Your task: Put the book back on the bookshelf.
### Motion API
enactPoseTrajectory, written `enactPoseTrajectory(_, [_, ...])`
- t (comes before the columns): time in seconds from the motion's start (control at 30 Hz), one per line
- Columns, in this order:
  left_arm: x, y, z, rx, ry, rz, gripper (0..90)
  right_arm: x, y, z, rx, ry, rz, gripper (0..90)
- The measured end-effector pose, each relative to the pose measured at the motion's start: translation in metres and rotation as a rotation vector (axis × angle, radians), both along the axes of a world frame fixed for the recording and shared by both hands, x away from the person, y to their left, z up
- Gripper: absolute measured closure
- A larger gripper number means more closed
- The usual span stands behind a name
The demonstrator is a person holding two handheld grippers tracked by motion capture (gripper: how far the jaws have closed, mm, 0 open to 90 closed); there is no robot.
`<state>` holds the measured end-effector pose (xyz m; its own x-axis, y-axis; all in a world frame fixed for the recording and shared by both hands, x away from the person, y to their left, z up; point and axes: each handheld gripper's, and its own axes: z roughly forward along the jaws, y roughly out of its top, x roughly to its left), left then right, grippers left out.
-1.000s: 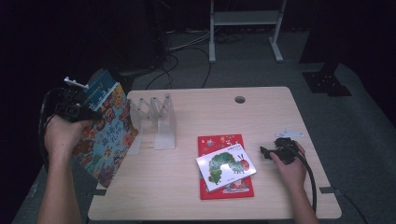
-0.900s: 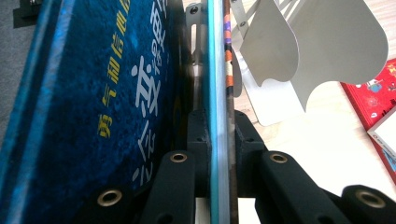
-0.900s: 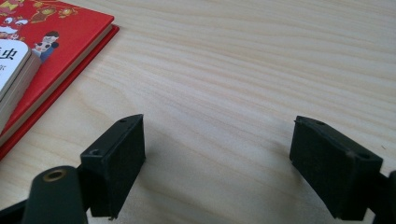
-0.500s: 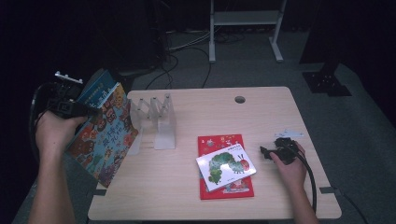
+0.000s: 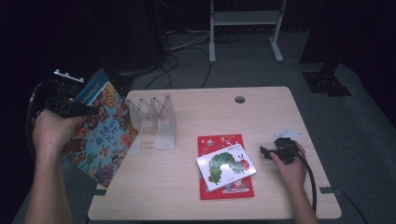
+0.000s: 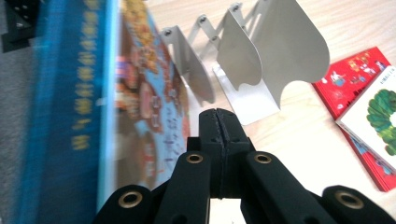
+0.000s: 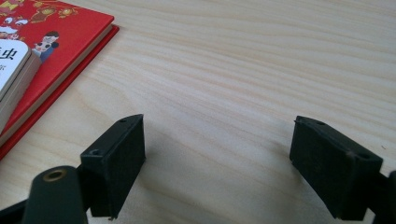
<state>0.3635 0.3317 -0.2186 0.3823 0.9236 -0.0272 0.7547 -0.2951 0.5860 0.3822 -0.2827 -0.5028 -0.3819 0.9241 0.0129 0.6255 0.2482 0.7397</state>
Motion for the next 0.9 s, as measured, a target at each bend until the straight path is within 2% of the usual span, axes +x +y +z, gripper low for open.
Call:
enactPoseTrajectory(0.07, [0.001, -0.006, -0.007, -0.002, 0.017, -0.027, 89.9, 0.0, 0.0, 0.0, 0.0, 0.0, 0.0, 17.2])
enactPoseTrajectory(0.23, [0.002, -0.015, -0.017, -0.007, 0.029, -0.065, 89.9, 0.0, 0.0, 0.0, 0.0, 0.0, 0.0, 17.2])
enactPoseTrajectory(0.27, [0.003, -0.021, -0.023, -0.014, 0.038, -0.087, 89.9, 0.0, 0.0, 0.0, 0.0, 0.0, 0.0, 17.2])
enactPoseTrajectory(0.37, [0.004, -0.027, -0.03, -0.018, 0.045, -0.104, 89.8, 0.0, 0.0, 0.0, 0.0, 0.0, 0.0, 17.2])
enactPoseTrajectory(0.4, [0.005, -0.033, -0.037, -0.021, 0.053, -0.127, 89.7, 0.0, 0.0, 0.0, 0.0, 0.0, 0.0, 17.2])
enactPoseTrajectory(0.57, [0.005, -0.045, -0.05, -0.018, 0.045, -0.169, 87.2, 0.001, 0.0, 0.0, 0.0, 0.0, 0.002, 17.2])
enactPoseTrajectory(0.6, [0.006, -0.051, -0.056, -0.011, 0.035, -0.185, 84.7, 0.001, 0.0, 0.0, 0.0, 0.0, 0.001, 17.2])
enactPoseTrajectory(0.67, [0.007, -0.053, -0.06, -0.013, 0.032, -0.198, 81.0, 0.001, 0.0, 0.0, 0.0, 0.0, 0.002, 17.3])
enactPoseTrajectory(0.7, [0.006, -0.056, -0.063, -0.016, 0.027, -0.217, 81.0, 0.001, 0.0, 0.0, -0.001, 0.0, 0.002, 17.3])
enactPoseTrajectory(0.73, [0.006, -0.061, -0.07, -0.008, 0.022, -0.252, 77.2, 0.001, 0.0, 0.0, -0.001, 0.0, 0.0, 17.3])
enactPoseTrajectory(0.77, [0.006, -0.061, -0.07, -0.008, 0.022, -0.252, 75.1, 0.0, 0.0, 0.0, 0.0, 0.0, -0.005, 17.2])
enactPoseTrajectory(0.83, [0.006, -0.067, -0.082, -0.007, 0.026, -0.303, 71.4, 0.001, 0.001, 0.0, 0.0, 0.0, -0.008, 17.1])
enactPoseTrajectory(0.9, [0.005, -0.069, -0.086, -0.009, 0.025, -0.316, 69.8, 0.001, 0.001, 0.0, 0.0, 0.0, -0.008, 17.0])
